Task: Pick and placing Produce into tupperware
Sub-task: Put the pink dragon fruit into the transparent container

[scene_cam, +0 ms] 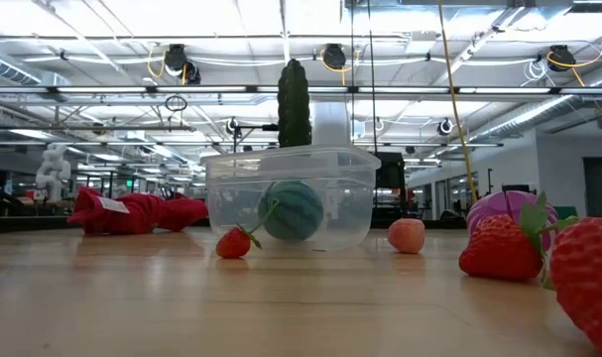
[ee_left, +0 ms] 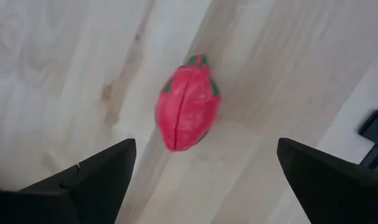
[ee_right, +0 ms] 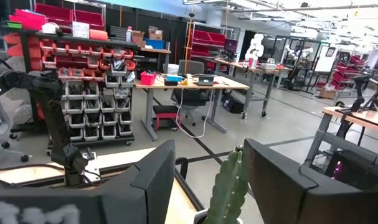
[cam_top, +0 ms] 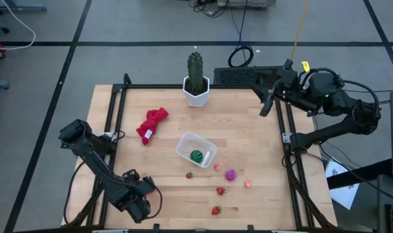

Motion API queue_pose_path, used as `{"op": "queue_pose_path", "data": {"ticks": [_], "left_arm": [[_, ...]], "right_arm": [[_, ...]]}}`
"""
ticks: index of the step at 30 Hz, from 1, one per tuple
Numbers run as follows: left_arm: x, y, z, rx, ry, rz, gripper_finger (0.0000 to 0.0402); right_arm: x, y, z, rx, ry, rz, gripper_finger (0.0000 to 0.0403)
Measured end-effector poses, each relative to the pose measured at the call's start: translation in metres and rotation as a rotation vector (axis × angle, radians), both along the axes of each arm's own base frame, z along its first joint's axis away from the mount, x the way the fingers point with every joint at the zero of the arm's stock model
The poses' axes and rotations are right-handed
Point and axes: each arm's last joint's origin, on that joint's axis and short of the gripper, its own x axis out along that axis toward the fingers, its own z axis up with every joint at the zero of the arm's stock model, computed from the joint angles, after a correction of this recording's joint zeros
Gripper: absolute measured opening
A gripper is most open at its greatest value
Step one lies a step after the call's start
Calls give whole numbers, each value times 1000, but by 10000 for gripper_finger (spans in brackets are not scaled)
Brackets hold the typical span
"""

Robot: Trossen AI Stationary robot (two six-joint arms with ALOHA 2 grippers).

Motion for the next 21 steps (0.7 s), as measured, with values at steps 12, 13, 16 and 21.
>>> {"op": "queue_pose_path", "data": {"ticks": [12,13,16,21], "left_arm": [[0,2,-17,-12,-14,-72,393],[0,3,-18,-11,-14,-77,393],[1,3,-20,-16,-24,-91,393],[2,2,-33,-52,-60,-99,393]], "right_arm": [[0,0,0,0,-1,2,183],[0,0,0,0,-1,2,183],[0,0,0,0,0,2,183],[0,0,0,1,0,2,183]]}}
